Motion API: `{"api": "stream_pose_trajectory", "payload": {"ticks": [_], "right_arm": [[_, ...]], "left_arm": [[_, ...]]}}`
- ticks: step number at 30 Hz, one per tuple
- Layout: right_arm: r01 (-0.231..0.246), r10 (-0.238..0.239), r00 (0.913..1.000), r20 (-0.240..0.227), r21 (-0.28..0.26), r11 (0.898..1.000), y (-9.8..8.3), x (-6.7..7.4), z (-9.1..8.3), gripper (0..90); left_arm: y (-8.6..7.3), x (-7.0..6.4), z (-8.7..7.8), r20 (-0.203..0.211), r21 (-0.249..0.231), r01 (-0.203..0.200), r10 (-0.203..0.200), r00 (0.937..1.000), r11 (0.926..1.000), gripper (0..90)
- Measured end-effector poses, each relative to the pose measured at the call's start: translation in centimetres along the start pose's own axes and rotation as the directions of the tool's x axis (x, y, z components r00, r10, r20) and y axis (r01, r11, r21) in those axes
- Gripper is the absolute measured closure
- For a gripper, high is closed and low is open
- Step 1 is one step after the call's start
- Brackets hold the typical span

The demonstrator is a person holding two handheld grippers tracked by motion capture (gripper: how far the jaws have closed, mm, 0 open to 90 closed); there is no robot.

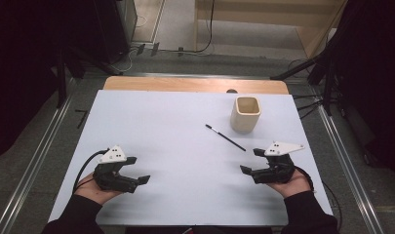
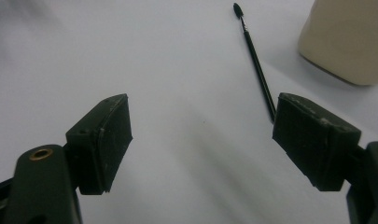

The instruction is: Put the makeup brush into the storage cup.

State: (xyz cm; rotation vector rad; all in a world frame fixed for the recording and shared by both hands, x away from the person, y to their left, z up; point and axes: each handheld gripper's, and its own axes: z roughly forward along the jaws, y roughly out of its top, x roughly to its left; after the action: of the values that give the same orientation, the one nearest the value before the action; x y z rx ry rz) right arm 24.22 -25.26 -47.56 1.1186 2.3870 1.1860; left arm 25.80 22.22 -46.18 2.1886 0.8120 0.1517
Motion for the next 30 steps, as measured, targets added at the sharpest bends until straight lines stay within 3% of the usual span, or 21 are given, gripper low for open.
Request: {"api": "stream_pose_trajectory", "payload": {"ticks": [18, 30], "right_arm": [[0.008, -0.008, 0.9999, 0.015, -0.003, 1.000, 1.0, -1.3, 1.2, 21.3], [0.015, -0.015, 0.9994, 0.032, 0.028, 1.000, 2.2, -1.9, 2.8, 21.3]], "left_arm": [[0.0, 0.0, 0.0, 0.009, 0.007, 0.009, -0.009, 0.9999, 0.9999, 16.6], [0.0, 0.0, 0.1, 0.012, 0.017, 0.007, -0.007, 0.9999, 0.9998, 16.6]]}}
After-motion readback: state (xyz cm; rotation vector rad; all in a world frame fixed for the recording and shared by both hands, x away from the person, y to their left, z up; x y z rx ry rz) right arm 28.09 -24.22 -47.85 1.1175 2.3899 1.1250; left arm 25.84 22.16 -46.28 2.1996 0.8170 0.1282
